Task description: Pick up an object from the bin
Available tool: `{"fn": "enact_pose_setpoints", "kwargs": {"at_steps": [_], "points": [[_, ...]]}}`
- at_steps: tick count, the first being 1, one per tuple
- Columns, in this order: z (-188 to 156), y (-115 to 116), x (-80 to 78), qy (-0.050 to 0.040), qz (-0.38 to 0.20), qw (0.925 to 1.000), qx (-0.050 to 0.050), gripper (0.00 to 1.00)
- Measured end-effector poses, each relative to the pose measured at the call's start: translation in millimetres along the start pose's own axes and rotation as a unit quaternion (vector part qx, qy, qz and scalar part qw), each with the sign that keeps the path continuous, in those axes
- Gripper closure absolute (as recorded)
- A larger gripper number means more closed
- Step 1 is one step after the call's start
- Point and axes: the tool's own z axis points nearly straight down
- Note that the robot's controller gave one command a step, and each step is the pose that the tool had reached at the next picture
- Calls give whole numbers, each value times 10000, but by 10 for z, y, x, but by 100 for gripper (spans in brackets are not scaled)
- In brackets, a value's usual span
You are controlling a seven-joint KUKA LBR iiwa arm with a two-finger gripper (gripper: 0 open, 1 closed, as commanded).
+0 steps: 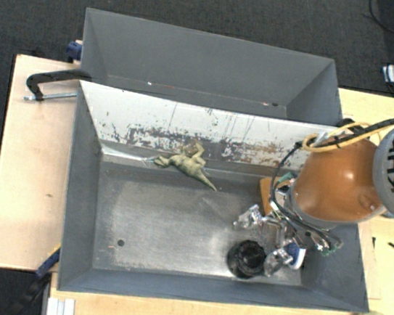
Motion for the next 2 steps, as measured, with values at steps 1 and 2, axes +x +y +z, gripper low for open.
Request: {"fn": "enact_pose_setpoints", "kwargs": {"at_steps": [1, 2], "points": [[-18, -12, -20, -29, -2, 10000, 11, 100], [-1392, -108, -223, -39, 301, 9995, 28, 100]]}}
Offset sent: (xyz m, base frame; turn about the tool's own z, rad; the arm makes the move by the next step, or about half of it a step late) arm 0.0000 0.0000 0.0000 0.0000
